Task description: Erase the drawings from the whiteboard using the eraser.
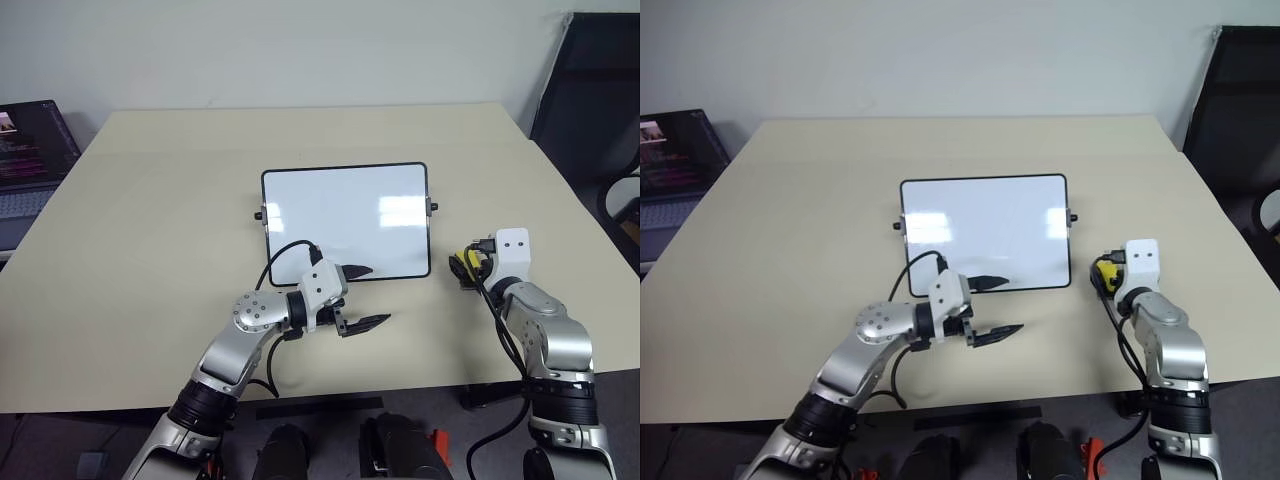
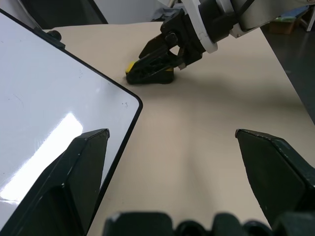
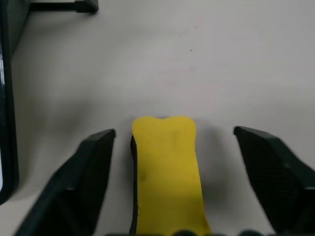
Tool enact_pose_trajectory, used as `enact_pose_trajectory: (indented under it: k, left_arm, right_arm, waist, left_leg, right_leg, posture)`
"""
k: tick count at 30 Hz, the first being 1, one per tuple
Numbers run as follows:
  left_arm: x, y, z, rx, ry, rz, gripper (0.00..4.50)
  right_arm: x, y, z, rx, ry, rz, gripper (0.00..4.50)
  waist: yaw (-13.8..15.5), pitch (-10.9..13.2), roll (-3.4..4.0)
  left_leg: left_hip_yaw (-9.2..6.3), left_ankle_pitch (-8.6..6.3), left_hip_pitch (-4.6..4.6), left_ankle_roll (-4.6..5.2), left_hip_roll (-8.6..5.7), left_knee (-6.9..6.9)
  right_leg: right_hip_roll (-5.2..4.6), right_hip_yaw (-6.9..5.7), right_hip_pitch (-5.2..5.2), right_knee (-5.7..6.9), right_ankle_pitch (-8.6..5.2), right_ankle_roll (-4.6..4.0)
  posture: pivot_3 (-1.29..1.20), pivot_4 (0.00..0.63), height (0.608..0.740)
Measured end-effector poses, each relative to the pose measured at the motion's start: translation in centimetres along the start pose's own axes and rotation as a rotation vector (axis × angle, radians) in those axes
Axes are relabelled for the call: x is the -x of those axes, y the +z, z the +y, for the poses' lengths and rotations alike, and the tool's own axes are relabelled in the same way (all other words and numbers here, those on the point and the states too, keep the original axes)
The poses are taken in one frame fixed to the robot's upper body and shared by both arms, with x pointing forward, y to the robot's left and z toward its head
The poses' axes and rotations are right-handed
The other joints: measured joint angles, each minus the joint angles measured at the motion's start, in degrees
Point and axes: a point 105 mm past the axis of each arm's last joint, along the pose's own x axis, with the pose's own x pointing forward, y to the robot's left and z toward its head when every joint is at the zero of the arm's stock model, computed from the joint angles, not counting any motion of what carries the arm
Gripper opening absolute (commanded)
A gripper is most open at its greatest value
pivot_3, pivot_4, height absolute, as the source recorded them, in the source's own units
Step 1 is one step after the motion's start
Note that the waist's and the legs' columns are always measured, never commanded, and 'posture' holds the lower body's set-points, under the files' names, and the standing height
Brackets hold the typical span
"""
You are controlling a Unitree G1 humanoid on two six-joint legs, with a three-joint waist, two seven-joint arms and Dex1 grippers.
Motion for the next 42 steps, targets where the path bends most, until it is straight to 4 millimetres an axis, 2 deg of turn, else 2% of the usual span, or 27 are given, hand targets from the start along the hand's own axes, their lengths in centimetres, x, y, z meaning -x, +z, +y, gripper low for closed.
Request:
enact_pose_trajectory:
  k: [8,11,16,21,25,31,35,39,42]
  left_arm:
    - [0.2,-0.1,0.1,0.000,0.003,0.006,4.50]
    - [0.6,0.0,1.0,0.007,0.059,0.006,4.50]
    - [2.5,-0.3,3.3,-0.027,0.317,0.035,4.50]
    - [6.0,-2.5,3.4,0.040,0.559,0.111,4.50]
    - [9.0,-3.6,3.3,0.081,0.744,0.145,4.50]
    - [12.3,-5.3,2.0,0.129,0.937,0.212,4.50]
    - [13.6,-6.4,0.9,0.160,0.965,0.257,4.50]
    - [14.5,-5.1,0.3,0.139,0.987,0.244,4.50]
    - [15.4,-5.0,0.1,0.143,1.007,0.264,4.50]
  right_arm:
    - [0.0,0.0,-0.3,0.001,-0.019,-0.001,4.46]
    - [0.4,0.7,-0.4,-0.005,-0.025,-0.029,4.46]
    - [2.2,1.7,-0.9,-0.019,-0.052,-0.100,4.46]
    - [5.0,1.5,-0.9,-0.009,-0.085,-0.174,4.46]
    - [7.6,-0.4,0.4,0.044,-0.065,-0.219,4.46]
    - [9.8,-4.2,2.8,0.064,-0.012,-0.210,4.46]
    - [9.7,-5.4,3.1,0.072,-0.029,-0.200,4.46]
    - [9.5,-5.5,3.4,0.057,-0.025,-0.208,4.46]
    - [9.2,-5.8,3.4,0.047,-0.029,-0.197,4.46]
  waist:
    - [0.00,0.00,0.00]
    - [0.00,0.01,0.01]
    - [0.00,0.01,0.02]
    - [0.07,0.01,0.02]
    - [0.09,0.01,0.02]
    - [0.08,0.00,0.02]
    - [0.05,0.02,0.02]
    - [0.07,0.02,0.01]
    - [0.08,0.02,0.01]
  left_leg:
    - [0.00,0.00,0.00,0.00,0.00,0.00]
    - [0.00,0.00,0.00,0.00,0.00,0.00]
    - [0.00,0.00,-0.01,0.00,0.03,-0.02]
    - [-0.09,-0.01,-0.02,0.00,0.07,-0.02]
    - [-0.11,-0.01,0.03,-0.01,0.10,-0.01]
    - [-0.07,-0.02,0.09,-0.02,0.14,0.00]
    - [-0.08,-0.02,0.08,-0.02,0.17,0.03]
    - [-0.09,-0.03,0.06,-0.04,0.18,0.01]
    - [-0.09,-0.05,0.02,-0.08,0.17,-0.01]
  right_leg:
    - [0.00,0.00,0.00,0.00,0.00,0.00]
    - [0.00,0.00,0.00,0.00,0.00,0.00]
    - [-0.01,0.04,-0.01,-0.02,0.00,0.00]
    - [-0.02,0.14,-0.01,-0.02,-0.01,0.00]
    - [-0.06,0.12,0.01,-0.02,-0.03,-0.03]
    - [-0.20,0.12,0.02,-0.05,-0.25,-0.40]
    - [-0.23,0.06,-0.01,-0.08,-0.30,-0.47]
    - [-0.26,0.05,-0.01,-0.15,-0.32,-0.51]
    - [-0.26,0.02,-0.02,-0.18,-0.33,-0.52]
  posture:
    - [0.00,0.150,0.740]
    - [0.00,0.150,0.740]
    - [0.00,0.150,0.740]
    - [0.00,0.150,0.740]
    - [0.00,0.150,0.740]
    - [0.00,0.150,0.740]
    - [0.00,0.150,0.740]
    - [0.00,0.150,0.740]
    - [0.00,0.150,0.740]
